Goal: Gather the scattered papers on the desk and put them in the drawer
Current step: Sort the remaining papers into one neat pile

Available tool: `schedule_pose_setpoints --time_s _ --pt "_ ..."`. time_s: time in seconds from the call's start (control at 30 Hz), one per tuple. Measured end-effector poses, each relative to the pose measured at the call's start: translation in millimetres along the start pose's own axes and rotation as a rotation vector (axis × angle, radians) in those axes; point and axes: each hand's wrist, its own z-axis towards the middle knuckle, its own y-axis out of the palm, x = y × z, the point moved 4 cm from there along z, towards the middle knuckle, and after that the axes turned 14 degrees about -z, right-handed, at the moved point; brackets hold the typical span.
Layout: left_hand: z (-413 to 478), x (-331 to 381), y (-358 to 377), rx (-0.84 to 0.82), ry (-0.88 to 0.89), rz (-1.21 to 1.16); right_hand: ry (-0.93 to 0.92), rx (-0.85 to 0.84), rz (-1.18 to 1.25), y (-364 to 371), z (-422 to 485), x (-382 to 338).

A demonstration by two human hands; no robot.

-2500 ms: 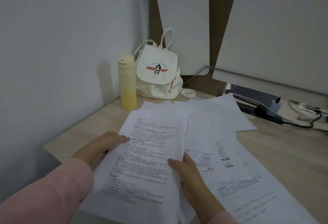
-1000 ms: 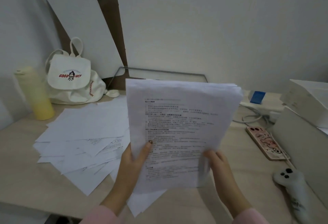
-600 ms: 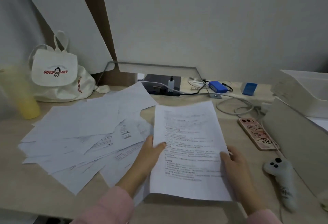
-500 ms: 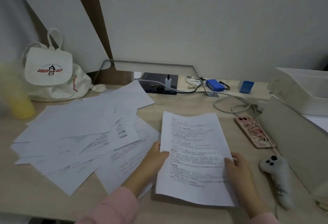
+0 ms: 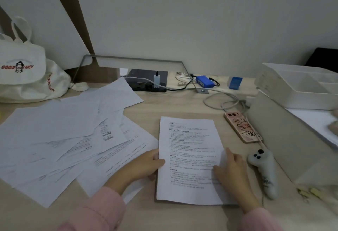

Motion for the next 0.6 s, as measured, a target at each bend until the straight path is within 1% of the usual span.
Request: schedule_pose_setpoints --time_s 0.07,0.1,0.17,0.23,0.33,0.47,0.6 --pt "-6.6 5.9 -15.7 0.036 -0.002 0.144 -0.058 -0.015 -0.016 -6.8 -3.8 -9.4" --pt "-10.2 8.7 -25.4 0.062 0.011 0.18 -0.101 -0.026 -0.02 -11.1 -5.2 -17.6" --pt "-17.5 13.7 -47.3 0.121 0.061 0.225 -0.19 -0.078 0.047 -21.0 -10.7 -42.7" --pt "-25.6 17.2 -71.9 0.205 0.114 0.246 -0.283 -0.148 0.149 -27.9 -18.6 -76.0" --pt "-37.6 9.1 -110.2 0.318 0.171 0.21 -0.406 -0.251 0.228 -26.2 -30.9 -131.1" --pt "-57.9 -24.7 -166.0 0.444 0.17 0.19 -0.482 -0.444 0.368 4.6 -38.8 -200.9" --pt "-72.9 -64.6 -225.7 0.578 0.129 0.26 -0.466 -0.656 0.534 45.3 -38.2 -259.3"
